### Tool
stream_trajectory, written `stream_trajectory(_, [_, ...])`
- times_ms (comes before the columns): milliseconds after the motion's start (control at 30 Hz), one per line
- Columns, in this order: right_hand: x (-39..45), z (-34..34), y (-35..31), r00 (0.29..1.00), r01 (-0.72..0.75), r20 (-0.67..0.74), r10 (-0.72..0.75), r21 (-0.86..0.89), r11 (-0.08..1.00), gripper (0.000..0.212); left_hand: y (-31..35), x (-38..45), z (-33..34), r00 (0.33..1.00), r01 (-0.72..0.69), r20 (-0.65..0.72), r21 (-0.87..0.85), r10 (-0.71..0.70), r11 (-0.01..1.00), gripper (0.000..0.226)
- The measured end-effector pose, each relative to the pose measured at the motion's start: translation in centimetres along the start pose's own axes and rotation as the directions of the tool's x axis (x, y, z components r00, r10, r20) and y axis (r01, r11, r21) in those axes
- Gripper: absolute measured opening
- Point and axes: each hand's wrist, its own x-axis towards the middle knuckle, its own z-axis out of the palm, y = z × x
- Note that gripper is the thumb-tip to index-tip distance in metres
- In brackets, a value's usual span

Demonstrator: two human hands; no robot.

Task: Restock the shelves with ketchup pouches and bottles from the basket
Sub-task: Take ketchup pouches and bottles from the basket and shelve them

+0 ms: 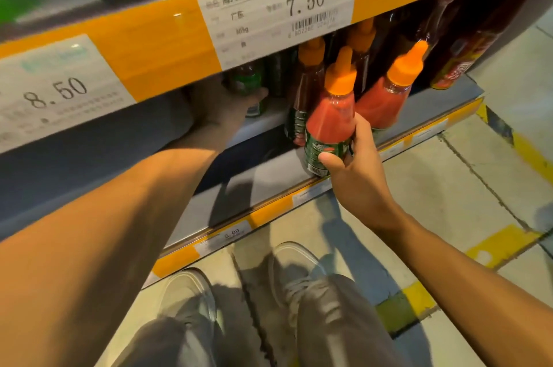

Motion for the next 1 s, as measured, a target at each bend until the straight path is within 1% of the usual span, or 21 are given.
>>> stream_trajectory(67, [0.0,0.0,0.4,1.0,-0.016,0.021,0.015,0.041,0.999,0.071,0.0,0.4,0.3,1.0,-0.003,0.0,-0.035,0.003,0.999,0.065])
stream_trajectory(167, [0.1,0.1,0.8,1.0,0.006,0.029,-0.009,0.081,0.997,0.074,0.0,0.4,0.7,1.0,-0.01,0.0,-0.088,0.01,0.996,0.073])
stream_trajectory(300, [-0.2,0.7,1.6,1.0,-0.017,0.014,0.015,0.12,0.993,0.078,0.2,0.3,0.9,1.0,-0.001,0.002,-0.121,0.001,0.993,0.074])
stream_trajectory(367, [-0.3,0.9,1.7,1.0,-0.021,0.009,0.02,0.124,0.992,0.076,0.2,0.2,0.9,1.0,-0.008,0.003,-0.117,0.009,0.993,0.073])
stream_trajectory(433, [-0.5,1.0,1.4,1.0,-0.004,0.011,0.003,0.112,0.994,0.067,0.1,0.0,0.9,1.0,-0.004,0.004,-0.119,0.005,0.993,0.071])
stream_trajectory(467, [-0.9,1.0,1.3,1.0,0.012,-0.003,-0.012,0.08,0.997,0.061,0.0,-0.1,0.9,1.0,-0.001,0.002,-0.124,0.001,0.992,0.071])
stream_trajectory(533, [-1.9,1.2,1.1,0.996,0.009,-0.083,-0.014,-0.064,0.998,0.055,-0.2,0.1,1.1,1.0,0.017,0.009,-0.126,-0.016,0.992,0.071])
stream_trajectory(600, [-2.9,1.4,0.9,0.978,-0.065,-0.205,0.027,-0.182,0.981,0.06,-0.5,0.2,1.1,0.999,0.039,0.024,-0.124,-0.036,0.992,0.072])
stream_trajectory(667, [-3.4,1.6,0.7,0.963,-0.125,-0.263,0.064,-0.223,0.967,0.066,-0.9,0.3,1.2,0.998,0.053,0.036,-0.116,-0.05,0.992,0.07])
stream_trajectory(733, [-2.9,1.6,0.5,0.955,-0.191,-0.264,0.135,-0.197,0.962,0.067,-1.0,0.4,1.2,0.997,0.068,0.041,-0.135,-0.063,0.989,0.066])
stream_trajectory(800, [-2.3,1.6,0.5,0.947,-0.233,-0.265,0.181,-0.181,0.955,0.063,-1.2,0.5,1.4,0.996,0.083,0.039,-0.173,-0.077,0.981,0.066])
stream_trajectory(900, [-2.3,1.5,0.6,0.958,-0.192,-0.255,0.129,-0.241,0.951,0.057,-1.1,0.8,1.8,0.996,0.087,0.011,-0.166,-0.086,0.982,0.067])
stream_trajectory(933, [-2.3,1.4,0.7,0.964,-0.168,-0.245,0.103,-0.265,0.95,0.058,-1.0,0.9,1.9,0.995,0.099,-0.001,-0.188,-0.101,0.977,0.066])
stream_trajectory(1000, [-2.4,1.3,0.8,0.971,-0.143,-0.225,0.075,-0.299,0.943,0.066,-0.8,1.3,2.2,0.988,0.14,-0.013,-0.302,-0.151,0.943,0.06])
